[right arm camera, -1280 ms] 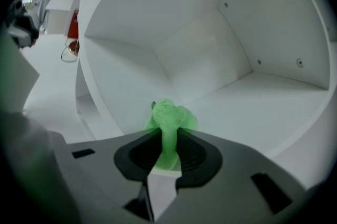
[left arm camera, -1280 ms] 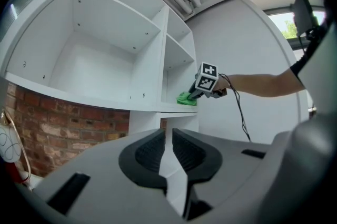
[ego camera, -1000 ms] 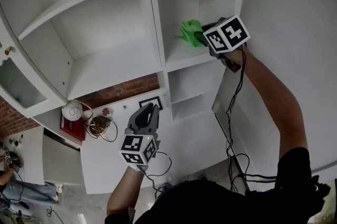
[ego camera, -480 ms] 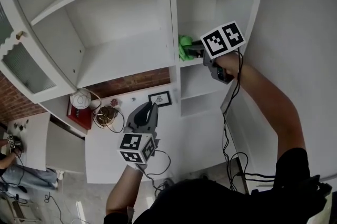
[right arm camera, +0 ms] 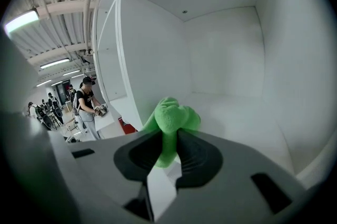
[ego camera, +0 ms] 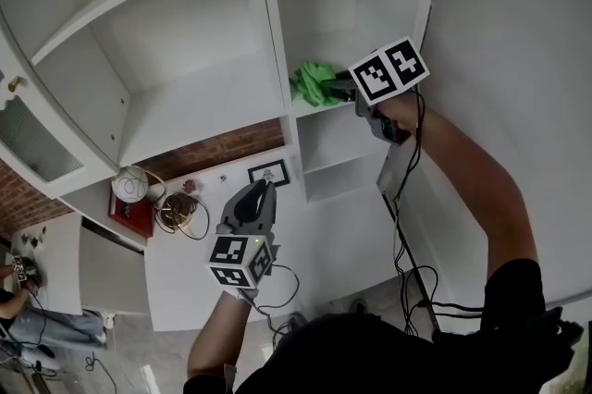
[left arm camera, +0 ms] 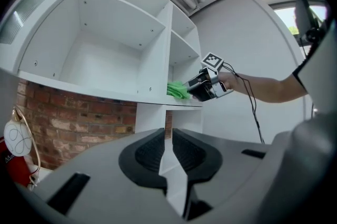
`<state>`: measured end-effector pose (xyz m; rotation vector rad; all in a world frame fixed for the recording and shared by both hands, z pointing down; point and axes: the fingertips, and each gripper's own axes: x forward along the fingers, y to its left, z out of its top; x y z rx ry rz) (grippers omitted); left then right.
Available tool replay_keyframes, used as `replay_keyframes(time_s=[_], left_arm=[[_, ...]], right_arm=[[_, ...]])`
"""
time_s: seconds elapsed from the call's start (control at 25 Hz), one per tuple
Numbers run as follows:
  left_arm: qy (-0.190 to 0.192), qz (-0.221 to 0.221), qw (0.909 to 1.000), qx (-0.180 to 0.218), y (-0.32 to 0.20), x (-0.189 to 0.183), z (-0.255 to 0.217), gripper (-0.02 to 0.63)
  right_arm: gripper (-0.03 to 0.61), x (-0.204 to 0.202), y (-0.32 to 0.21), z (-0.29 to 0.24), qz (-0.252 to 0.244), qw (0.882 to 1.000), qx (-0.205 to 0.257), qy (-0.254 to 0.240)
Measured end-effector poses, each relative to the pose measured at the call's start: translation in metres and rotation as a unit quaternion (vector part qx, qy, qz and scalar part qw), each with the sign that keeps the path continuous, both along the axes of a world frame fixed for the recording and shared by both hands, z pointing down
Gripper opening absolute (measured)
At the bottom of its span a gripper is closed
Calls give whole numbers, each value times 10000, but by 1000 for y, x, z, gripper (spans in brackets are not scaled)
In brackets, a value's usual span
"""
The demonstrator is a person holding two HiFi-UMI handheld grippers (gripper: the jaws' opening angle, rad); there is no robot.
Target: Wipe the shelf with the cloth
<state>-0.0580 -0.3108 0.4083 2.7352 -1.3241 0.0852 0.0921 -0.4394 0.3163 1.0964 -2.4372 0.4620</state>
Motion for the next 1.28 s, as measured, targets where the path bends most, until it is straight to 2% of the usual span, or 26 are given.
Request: replay_keyframes(time_s=[0.8,0.96,1.12,1.28], left_arm=[[48,521,9986,-26,-6,53,3,46],[59,604,9982,-20,-8,61,3,46],[69,713,9974,-33,-8,71,4,46],[72,802,9967,-36,-8,78,5,46]], right_arm=[[78,99,3,4,854,9960,107,225],[78,122,4,3,1121,9905,348,714],[78,143,6,3,1362,9786,634,1405],[78,158,9,3,1530,9715,725,1660]])
